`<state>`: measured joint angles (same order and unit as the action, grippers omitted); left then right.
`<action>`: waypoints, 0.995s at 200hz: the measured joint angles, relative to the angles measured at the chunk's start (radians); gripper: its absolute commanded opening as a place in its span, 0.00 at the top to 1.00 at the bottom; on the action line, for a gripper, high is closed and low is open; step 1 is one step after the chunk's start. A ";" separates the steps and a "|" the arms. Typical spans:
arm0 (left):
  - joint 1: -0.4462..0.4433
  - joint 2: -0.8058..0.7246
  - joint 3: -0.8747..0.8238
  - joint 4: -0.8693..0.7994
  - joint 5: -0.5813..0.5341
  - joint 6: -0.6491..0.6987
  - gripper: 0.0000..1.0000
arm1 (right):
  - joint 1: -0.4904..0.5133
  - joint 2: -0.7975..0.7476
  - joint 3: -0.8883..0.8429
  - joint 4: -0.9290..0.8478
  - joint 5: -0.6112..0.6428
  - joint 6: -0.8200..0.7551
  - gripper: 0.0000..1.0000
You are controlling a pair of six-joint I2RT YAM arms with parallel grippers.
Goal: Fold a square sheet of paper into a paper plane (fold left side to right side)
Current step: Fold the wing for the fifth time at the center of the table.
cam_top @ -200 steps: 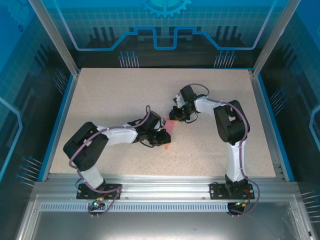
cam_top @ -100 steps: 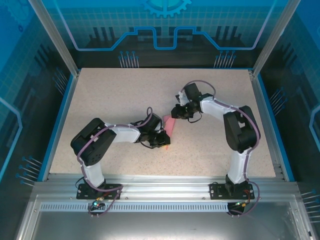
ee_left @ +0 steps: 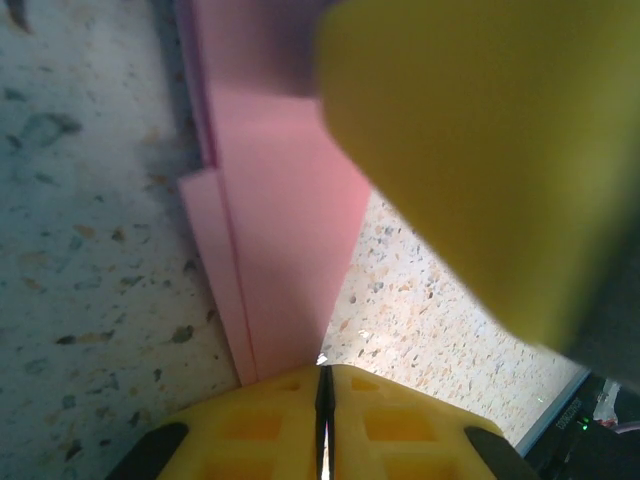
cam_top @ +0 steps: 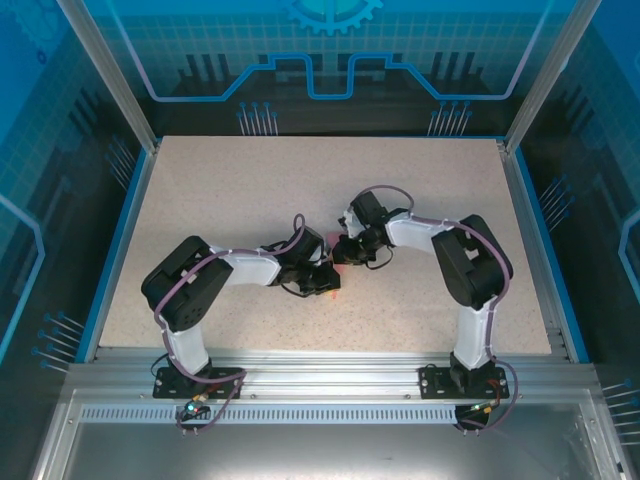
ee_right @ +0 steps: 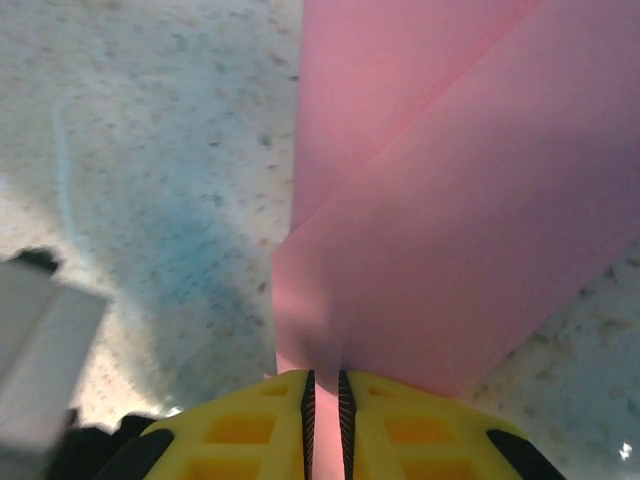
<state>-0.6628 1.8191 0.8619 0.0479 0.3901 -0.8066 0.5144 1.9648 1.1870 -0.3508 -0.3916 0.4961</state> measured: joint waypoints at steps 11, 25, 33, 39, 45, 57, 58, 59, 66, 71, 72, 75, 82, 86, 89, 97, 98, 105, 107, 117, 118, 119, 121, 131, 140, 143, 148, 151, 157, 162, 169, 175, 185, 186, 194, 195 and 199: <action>0.000 0.002 0.000 0.000 0.000 -0.002 0.87 | -0.002 0.026 0.025 -0.017 -0.003 -0.004 0.82; 0.001 0.005 0.000 0.005 0.000 -0.004 0.88 | -0.005 0.034 0.048 -0.027 0.005 -0.011 0.82; 0.002 0.006 0.000 0.009 0.001 -0.006 0.88 | -0.007 0.042 0.059 -0.027 0.011 -0.016 0.82; 0.002 0.008 0.000 0.012 0.001 -0.006 0.88 | -0.011 0.047 0.066 -0.031 0.010 -0.019 0.82; 0.003 0.009 0.000 0.017 0.001 -0.006 0.88 | -0.014 0.051 0.069 -0.034 0.006 -0.023 0.82; 0.004 0.013 0.000 0.026 0.002 -0.006 0.88 | -0.022 0.058 0.082 -0.046 -0.002 -0.030 0.81; 0.004 0.013 0.000 0.027 0.002 -0.006 0.88 | -0.023 0.059 0.083 -0.047 -0.002 -0.031 0.81; 0.005 0.013 0.000 0.029 0.002 -0.006 0.88 | -0.024 0.060 0.084 -0.048 -0.002 -0.031 0.81; 0.006 0.014 0.000 0.033 0.004 -0.006 0.88 | -0.029 0.066 0.095 -0.053 -0.002 -0.034 0.81; 0.006 0.015 -0.001 0.037 0.004 -0.006 0.88 | -0.035 0.072 0.105 -0.058 -0.003 -0.038 0.81; 0.006 0.015 -0.001 0.037 0.004 -0.006 0.88 | -0.035 0.073 0.106 -0.059 -0.003 -0.038 0.81; 0.006 0.015 -0.002 0.038 0.004 -0.006 0.88 | -0.039 0.077 0.113 -0.061 -0.003 -0.042 0.81; 0.006 0.015 -0.002 0.040 0.004 -0.006 0.88 | -0.048 0.087 0.128 -0.068 -0.004 -0.046 0.81; 0.006 0.016 -0.003 0.042 0.004 -0.006 0.88 | -0.053 0.093 0.139 -0.071 -0.005 -0.050 0.81; 0.006 0.016 -0.003 0.043 0.004 -0.006 0.88 | -0.058 0.098 0.145 -0.072 -0.004 -0.051 0.81; 0.006 0.016 -0.005 0.047 0.004 -0.006 0.88 | -0.068 0.107 0.161 -0.074 -0.002 -0.056 0.81; 0.006 0.016 -0.006 0.048 0.004 -0.006 0.88 | -0.070 0.109 0.164 -0.075 -0.002 -0.057 0.81; 0.006 0.016 -0.007 0.052 0.004 -0.006 0.88 | -0.079 0.118 0.179 -0.077 0.000 -0.061 0.81; 0.006 0.016 -0.008 0.051 0.004 -0.006 0.88 | -0.082 0.120 0.183 -0.077 0.002 -0.061 0.81; 0.006 0.016 -0.009 0.055 0.005 -0.007 0.88 | -0.098 0.137 0.209 -0.081 0.006 -0.069 0.81; 0.006 0.016 -0.009 0.055 0.005 -0.007 0.88 | -0.099 0.138 0.211 -0.082 0.006 -0.069 0.81; 0.006 0.016 -0.009 0.055 0.006 -0.006 0.88 | -0.101 0.140 0.215 -0.083 0.007 -0.070 0.81; 0.006 0.016 -0.010 0.056 0.006 -0.007 0.88 | -0.103 0.143 0.219 -0.083 0.007 -0.072 0.81; 0.007 0.016 -0.013 0.063 0.007 -0.007 0.89 | -0.117 0.159 0.242 -0.088 0.006 -0.076 0.81; 0.007 0.016 -0.014 0.067 0.007 -0.007 0.89 | -0.124 0.168 0.254 -0.095 -0.002 -0.076 0.81; 0.007 0.016 -0.014 0.068 0.007 -0.007 0.88 | -0.127 0.171 0.258 -0.099 -0.003 -0.077 0.81; 0.007 0.016 -0.014 0.071 0.007 -0.007 0.88 | -0.129 0.174 0.264 -0.105 -0.008 -0.078 0.80; 0.007 0.016 -0.015 0.072 0.007 -0.007 0.88 | -0.131 0.177 0.269 -0.109 -0.009 -0.079 0.81; 0.007 0.016 -0.016 0.074 0.007 -0.007 0.89 | -0.135 0.185 0.280 -0.115 -0.010 -0.080 0.81; 0.007 0.016 -0.018 0.078 0.007 -0.008 0.89 | -0.138 0.192 0.290 -0.122 -0.012 -0.080 0.81; 0.008 0.016 -0.022 0.087 0.007 -0.009 0.88 | -0.144 0.202 0.305 -0.130 -0.019 -0.082 0.81; 0.008 0.016 -0.023 0.091 0.006 -0.010 0.88 | -0.149 0.209 0.315 -0.137 -0.029 -0.083 0.80; 0.008 0.015 -0.026 0.101 0.000 -0.010 0.88 | -0.159 0.219 0.330 -0.145 -0.042 -0.083 0.79; 0.008 0.015 -0.026 0.102 -0.001 -0.010 0.88 | -0.161 0.221 0.332 -0.145 -0.043 -0.083 0.79; 0.008 0.014 -0.028 0.108 -0.001 -0.010 0.87 | -0.169 0.226 0.341 -0.146 -0.050 -0.083 0.79; 0.008 0.014 -0.028 0.108 -0.001 -0.010 0.87 | -0.171 0.227 0.344 -0.146 -0.051 -0.083 0.79; 0.008 0.013 -0.028 0.107 -0.001 -0.010 0.87 | -0.177 0.229 0.349 -0.145 -0.050 -0.083 0.79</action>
<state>-0.6544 1.8324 0.8341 0.1547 0.3889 -0.8165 0.3378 2.1941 1.5360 -0.4953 -0.4412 0.4133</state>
